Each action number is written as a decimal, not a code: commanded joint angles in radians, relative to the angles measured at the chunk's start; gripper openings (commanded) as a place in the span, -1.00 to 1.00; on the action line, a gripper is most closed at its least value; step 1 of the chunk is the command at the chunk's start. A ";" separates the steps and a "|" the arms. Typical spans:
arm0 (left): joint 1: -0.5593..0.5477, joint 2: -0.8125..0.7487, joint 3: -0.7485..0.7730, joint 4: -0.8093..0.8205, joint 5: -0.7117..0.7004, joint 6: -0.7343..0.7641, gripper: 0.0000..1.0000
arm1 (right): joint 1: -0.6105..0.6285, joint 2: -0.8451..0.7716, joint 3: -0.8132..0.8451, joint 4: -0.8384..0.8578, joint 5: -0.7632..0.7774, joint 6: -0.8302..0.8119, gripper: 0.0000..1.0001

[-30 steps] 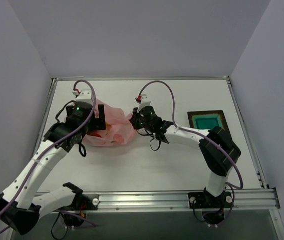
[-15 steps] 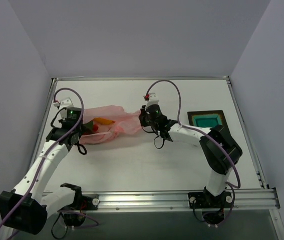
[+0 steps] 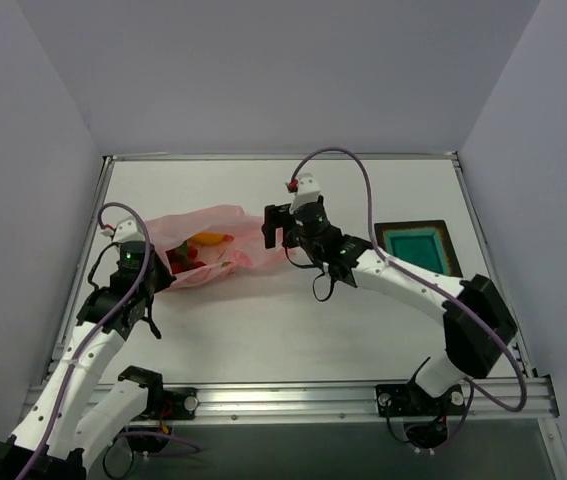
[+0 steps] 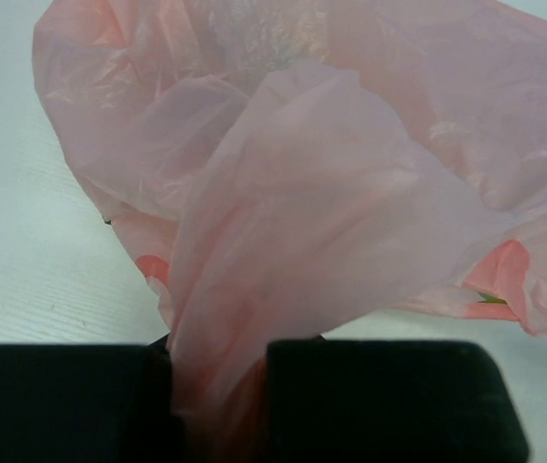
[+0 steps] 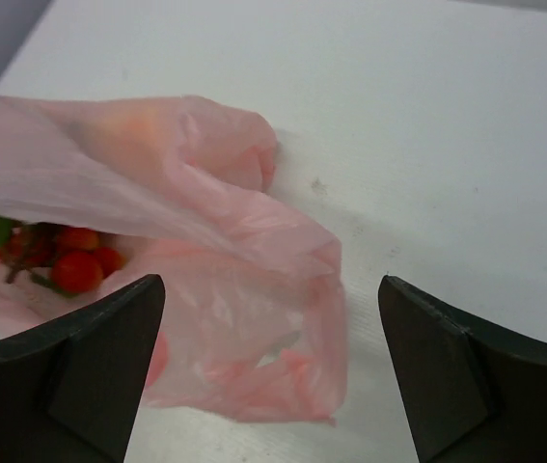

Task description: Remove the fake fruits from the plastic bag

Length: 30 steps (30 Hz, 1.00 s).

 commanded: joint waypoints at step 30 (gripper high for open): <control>0.005 -0.146 0.067 -0.138 0.124 0.054 -0.95 | 0.317 0.366 0.259 0.219 -0.172 -0.015 -0.71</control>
